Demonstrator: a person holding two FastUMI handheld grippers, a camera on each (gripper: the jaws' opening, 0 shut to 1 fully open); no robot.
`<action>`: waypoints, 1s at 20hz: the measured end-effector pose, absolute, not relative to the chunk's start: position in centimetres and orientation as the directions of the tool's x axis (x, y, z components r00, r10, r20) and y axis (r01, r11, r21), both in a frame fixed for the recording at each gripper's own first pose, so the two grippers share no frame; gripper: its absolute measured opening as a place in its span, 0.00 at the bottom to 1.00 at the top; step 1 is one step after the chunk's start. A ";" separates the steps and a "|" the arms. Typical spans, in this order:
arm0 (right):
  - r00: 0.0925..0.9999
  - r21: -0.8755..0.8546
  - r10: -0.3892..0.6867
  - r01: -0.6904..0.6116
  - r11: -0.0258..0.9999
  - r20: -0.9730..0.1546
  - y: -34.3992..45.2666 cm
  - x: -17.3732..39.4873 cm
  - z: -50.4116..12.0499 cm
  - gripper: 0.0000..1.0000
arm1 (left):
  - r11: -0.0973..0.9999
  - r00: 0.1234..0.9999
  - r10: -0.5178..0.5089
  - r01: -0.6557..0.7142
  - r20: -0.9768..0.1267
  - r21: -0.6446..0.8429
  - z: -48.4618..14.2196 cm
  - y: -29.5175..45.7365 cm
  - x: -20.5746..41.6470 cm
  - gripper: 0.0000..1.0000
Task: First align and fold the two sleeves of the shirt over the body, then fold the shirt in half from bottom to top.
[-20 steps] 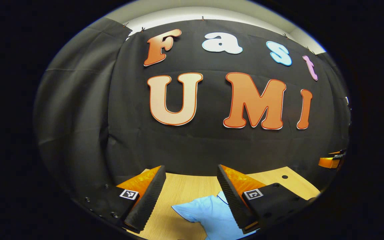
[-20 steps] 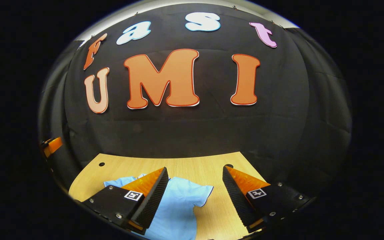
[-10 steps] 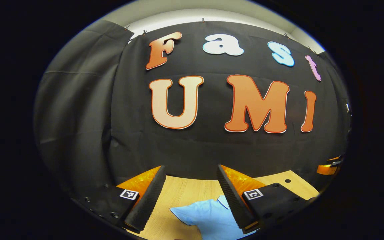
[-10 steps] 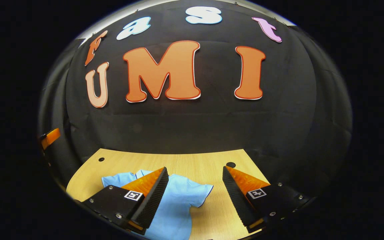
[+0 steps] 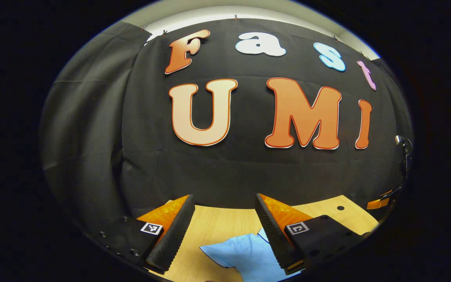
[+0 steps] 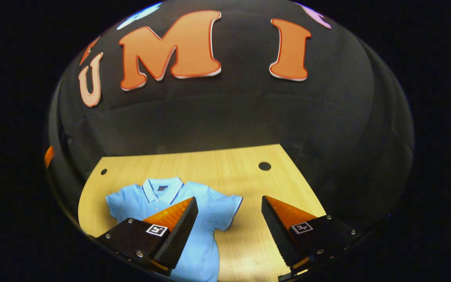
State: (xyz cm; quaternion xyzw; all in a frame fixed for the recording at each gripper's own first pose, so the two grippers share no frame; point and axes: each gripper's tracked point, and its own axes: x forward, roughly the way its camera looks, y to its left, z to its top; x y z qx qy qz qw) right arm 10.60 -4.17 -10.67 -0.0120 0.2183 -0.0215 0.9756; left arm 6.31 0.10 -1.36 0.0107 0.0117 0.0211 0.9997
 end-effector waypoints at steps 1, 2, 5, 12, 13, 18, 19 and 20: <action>0.879 -0.026 -0.058 0.052 0.998 -0.474 -4.4 11.5 -12.0 0.99 | 0.999 0.998 0.048 -0.048 -0.031 0.018 -1.7 0.7 6.6 0.99; 0.855 -0.008 -0.054 0.059 0.998 -0.516 -4.4 12.5 -13.1 0.99 | 0.998 0.998 0.055 -0.055 -0.041 0.010 -2.3 1.2 6.6 0.99; 0.778 0.049 -0.033 0.081 0.996 -0.628 -4.0 14.9 -16.4 0.99 | 0.996 0.994 0.086 -0.087 -0.067 -0.009 -3.5 3.5 7.0 0.99; 0.589 0.015 -0.055 0.113 0.993 -0.806 -4.0 19.5 -24.8 0.99 | 0.986 0.979 0.168 -0.169 -0.111 0.001 -5.4 8.0 7.3 0.99; 0.576 0.004 -0.069 0.125 0.992 -0.815 -4.3 20.0 -25.7 0.99 | 0.984 0.976 0.179 -0.180 -0.120 0.003 -5.8 8.6 7.5 0.99; 0.497 -0.010 -0.091 0.163 0.986 -0.863 -5.0 21.0 -29.0 0.99 | 0.978 0.966 0.209 -0.209 -0.152 0.019 -7.1 10.0 7.8 0.99; 0.490 -0.014 -0.095 0.167 0.986 -0.866 -5.2 21.0 -29.2 0.99 | 0.978 0.965 0.210 -0.210 -0.157 0.015 -7.4 10.0 8.0 0.99; 0.482 -0.011 -0.090 0.165 0.986 -0.871 -5.2 21.1 -29.5 0.99 | 0.977 0.964 0.210 -0.211 -0.162 0.010 -7.6 10.0 8.3 0.99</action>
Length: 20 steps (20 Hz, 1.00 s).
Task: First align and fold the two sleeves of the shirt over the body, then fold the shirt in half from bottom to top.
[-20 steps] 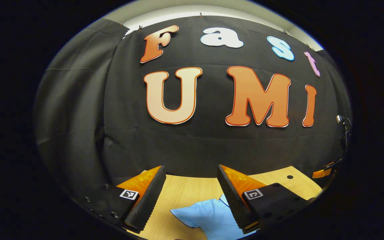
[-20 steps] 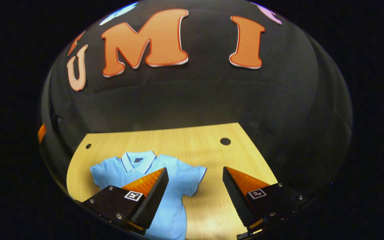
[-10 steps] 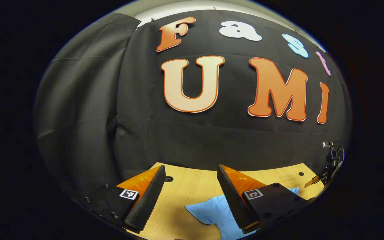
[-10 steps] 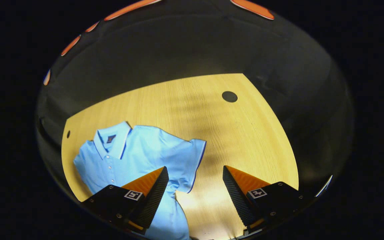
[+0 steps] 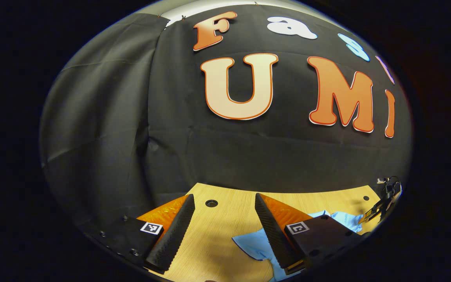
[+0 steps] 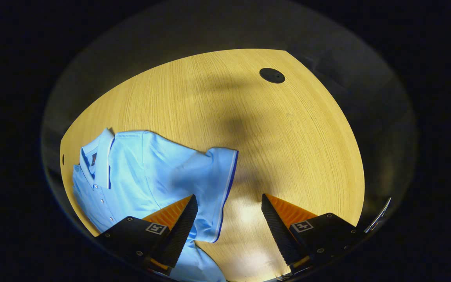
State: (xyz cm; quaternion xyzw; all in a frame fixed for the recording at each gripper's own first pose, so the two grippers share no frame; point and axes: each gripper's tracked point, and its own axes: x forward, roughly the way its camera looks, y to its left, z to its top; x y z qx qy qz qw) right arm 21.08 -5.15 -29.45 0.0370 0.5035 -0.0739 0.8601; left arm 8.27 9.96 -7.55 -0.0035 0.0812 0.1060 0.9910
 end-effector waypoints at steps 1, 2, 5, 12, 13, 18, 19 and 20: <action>0.474 -0.007 -0.088 0.168 0.986 -0.876 -5.1 21.1 -29.7 0.99 | 0.978 0.964 0.207 -0.209 -0.169 0.007 -7.9 9.9 8.5 0.99; 0.469 -0.001 -0.081 0.168 0.986 -0.880 -4.9 21.2 -30.0 0.99 | 0.978 0.963 0.205 -0.207 -0.177 0.007 -8.2 9.7 8.6 0.99; 0.457 0.014 -0.066 0.169 0.985 -0.887 -4.8 21.3 -30.2 0.99 | 0.980 0.963 0.195 -0.198 -0.186 0.005 -8.4 9.6 8.8 0.97; 0.465 0.013 -0.067 0.167 0.986 -0.883 -4.3 21.4 -30.1 0.40 | 0.983 0.962 0.184 -0.185 -0.202 0.012 -8.8 9.3 9.2 0.99; 0.470 0.009 -0.071 0.166 0.986 -0.880 -4.1 21.4 -30.1 0.17 | 0.983 0.962 0.184 -0.185 -0.201 0.017 -8.7 9.4 9.1 0.99; 0.533 -0.003 -0.075 0.135 0.991 -0.843 -2.8 21.5 -27.8 0.02 | 0.983 0.963 0.184 -0.182 -0.197 0.029 -8.9 10.3 8.4 0.99; 0.555 -0.027 -0.088 0.117 0.993 -0.827 -2.6 21.5 -26.9 0.02 | 0.983 0.964 0.184 -0.182 -0.192 0.029 -8.7 10.6 8.2 0.99; 0.582 -0.047 -0.096 0.099 0.994 -0.807 -2.3 21.6 -25.8 0.02 | 0.983 0.965 0.183 -0.182 -0.189 0.026 -8.7 10.9 8.2 1.00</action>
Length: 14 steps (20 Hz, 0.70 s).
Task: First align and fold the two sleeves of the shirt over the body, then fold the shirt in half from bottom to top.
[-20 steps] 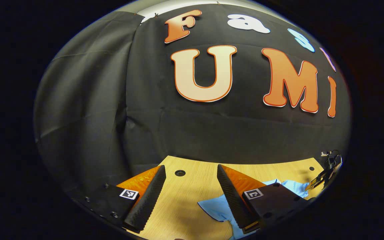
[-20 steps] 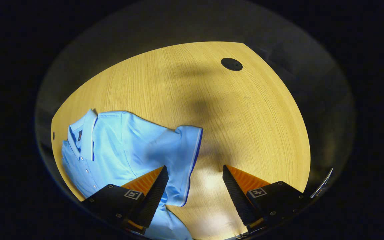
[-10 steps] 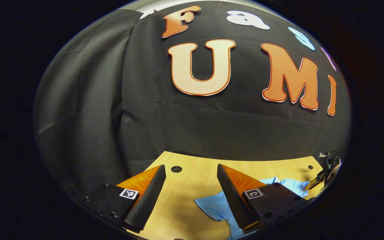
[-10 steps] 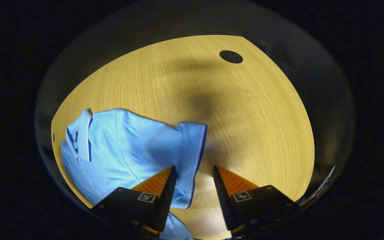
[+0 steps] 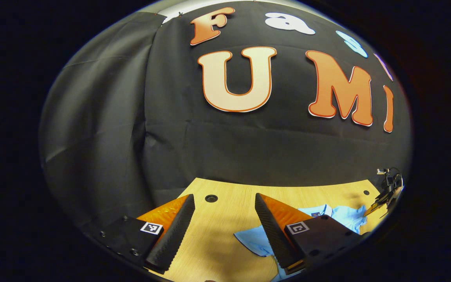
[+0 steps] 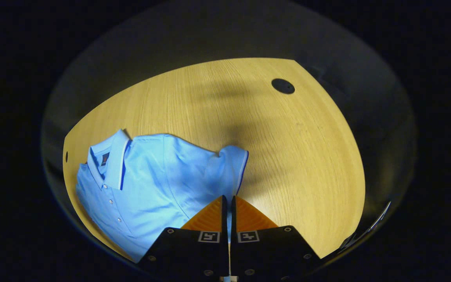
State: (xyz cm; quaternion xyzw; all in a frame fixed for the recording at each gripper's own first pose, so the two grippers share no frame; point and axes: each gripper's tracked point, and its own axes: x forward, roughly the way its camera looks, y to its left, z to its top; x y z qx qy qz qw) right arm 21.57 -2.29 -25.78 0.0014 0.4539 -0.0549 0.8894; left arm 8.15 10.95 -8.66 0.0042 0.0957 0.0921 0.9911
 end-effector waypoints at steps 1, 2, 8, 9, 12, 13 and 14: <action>0.606 -0.061 -0.100 0.084 0.995 -0.790 -1.6 21.6 -24.7 0.02 | 0.983 0.965 0.182 -0.181 -0.187 0.022 -8.6 11.2 8.0 0.99; 0.622 -0.071 -0.098 0.069 0.995 -0.777 -0.9 21.5 -23.7 0.02 | 0.984 0.967 0.178 -0.178 -0.184 0.016 -8.6 11.5 7.8 0.99; 0.694 -0.104 -0.048 -0.038 0.994 -0.719 5.4 19.4 -19.1 0.02 | 0.986 0.971 0.167 -0.167 -0.173 0.011 -8.7 14.3 6.4 1.00; 0.696 -0.098 -0.036 -0.051 0.994 -0.717 6.9 19.0 -19.0 0.02 | 0.986 0.972 0.167 -0.167 -0.166 0.015 -8.6 15.1 6.3 0.99; 0.704 -0.108 -0.016 -0.087 0.990 -0.710 10.3 18.4 -19.1 0.02 | 0.984 0.972 0.176 -0.173 -0.159 0.028 -8.6 17.2 5.6 0.99; 0.702 -0.107 -0.008 -0.097 0.990 -0.712 11.4 18.1 -19.2 0.02 | 0.984 0.972 0.176 -0.174 -0.158 0.030 -8.5 18.0 5.4 0.99; 0.704 -0.109 -0.002 -0.107 0.988 -0.710 12.4 18.0 -19.1 0.02 | 0.984 0.971 0.179 -0.176 -0.155 0.031 -8.5 18.6 5.2 0.99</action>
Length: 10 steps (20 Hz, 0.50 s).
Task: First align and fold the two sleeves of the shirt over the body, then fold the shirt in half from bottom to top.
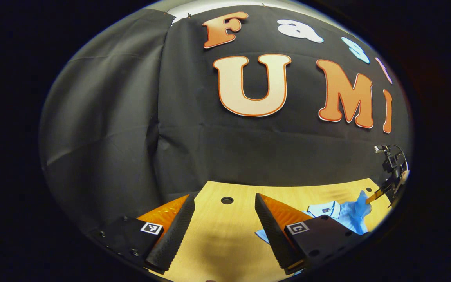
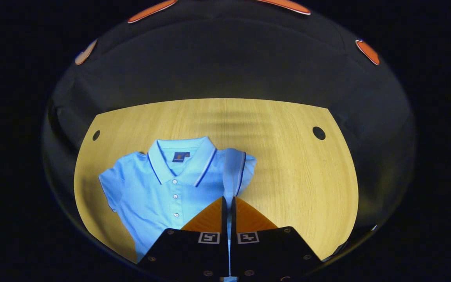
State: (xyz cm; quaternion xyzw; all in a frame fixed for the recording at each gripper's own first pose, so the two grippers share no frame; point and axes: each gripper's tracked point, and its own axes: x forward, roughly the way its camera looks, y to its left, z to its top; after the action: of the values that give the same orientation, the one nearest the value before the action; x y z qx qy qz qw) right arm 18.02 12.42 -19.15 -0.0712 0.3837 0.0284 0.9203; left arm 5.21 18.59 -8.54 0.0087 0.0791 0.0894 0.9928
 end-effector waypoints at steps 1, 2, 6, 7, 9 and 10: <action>0.706 -0.110 0.005 -0.118 0.987 -0.708 13.6 17.9 -19.4 0.02 | 0.984 0.971 0.181 -0.178 -0.155 0.032 -8.5 19.2 5.1 0.99; 0.705 -0.108 0.016 -0.131 0.986 -0.709 14.8 17.8 -19.6 0.02 | 0.983 0.971 0.182 -0.180 -0.155 0.031 -8.6 19.9 4.9 0.99; 0.686 -0.067 0.086 -0.193 0.979 -0.723 20.1 16.7 -20.9 0.02 | 0.981 0.967 0.196 -0.193 -0.162 0.032 -9.0 21.8 4.1 0.99; 0.679 -0.056 0.100 -0.204 0.977 -0.727 21.2 16.3 -21.2 0.02 | 0.980 0.967 0.198 -0.196 -0.162 0.033 -9.0 22.2 4.0 0.99; 0.663 -0.032 0.124 -0.219 0.975 -0.738 23.0 15.8 -22.1 0.02 | 0.979 0.966 0.202 -0.199 -0.164 0.034 -9.1 22.7 3.6 0.99; 0.658 -0.019 0.139 -0.227 0.974 -0.741 23.8 15.6 -22.4 0.04 | 0.979 0.965 0.201 -0.199 -0.166 0.032 -9.2 22.8 3.6 0.99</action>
State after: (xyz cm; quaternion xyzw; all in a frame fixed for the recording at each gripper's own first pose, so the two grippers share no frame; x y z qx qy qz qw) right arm 15.56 23.82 -22.40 -0.0550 0.4014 0.1006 0.9087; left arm 3.60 22.76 -9.20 0.0077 0.0845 0.1010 0.9913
